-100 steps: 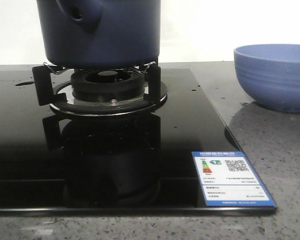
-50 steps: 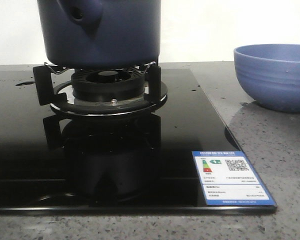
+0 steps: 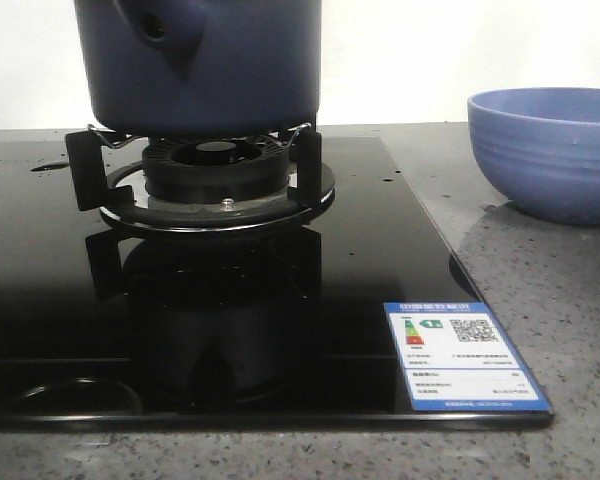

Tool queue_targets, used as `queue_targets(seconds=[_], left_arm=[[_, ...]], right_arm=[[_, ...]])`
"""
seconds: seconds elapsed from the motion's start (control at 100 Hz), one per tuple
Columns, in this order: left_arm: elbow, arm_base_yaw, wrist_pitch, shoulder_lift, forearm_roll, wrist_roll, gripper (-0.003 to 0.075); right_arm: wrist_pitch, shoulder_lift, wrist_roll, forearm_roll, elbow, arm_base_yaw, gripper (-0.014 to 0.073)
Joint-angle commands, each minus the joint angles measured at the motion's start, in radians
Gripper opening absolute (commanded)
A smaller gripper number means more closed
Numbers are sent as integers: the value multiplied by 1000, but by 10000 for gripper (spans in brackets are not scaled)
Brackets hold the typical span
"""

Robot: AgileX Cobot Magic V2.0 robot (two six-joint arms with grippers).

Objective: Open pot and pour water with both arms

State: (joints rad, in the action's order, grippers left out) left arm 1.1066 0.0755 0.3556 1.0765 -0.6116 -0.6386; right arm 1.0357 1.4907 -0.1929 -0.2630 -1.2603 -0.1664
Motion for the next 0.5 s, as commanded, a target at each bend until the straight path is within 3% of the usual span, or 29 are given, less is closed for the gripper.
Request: queue_targets(seconds=[0.0,0.1,0.28,0.49], left_arm=[[42,-5,-85,-27,-22,1,362],[42,-5,-85,-27,-22,1,362],[42,-5,-85,-27,-22,1,362],[42,-5,-85,-27,-22,1,362]], right_arm=[[-10,1,-2,-2,-37,-5,299],[3,27,-2,-2,-37,-5,202],[3,29,-3,-11,-37,-5,-71],[26,2,-26,-73,-98,3,-61]])
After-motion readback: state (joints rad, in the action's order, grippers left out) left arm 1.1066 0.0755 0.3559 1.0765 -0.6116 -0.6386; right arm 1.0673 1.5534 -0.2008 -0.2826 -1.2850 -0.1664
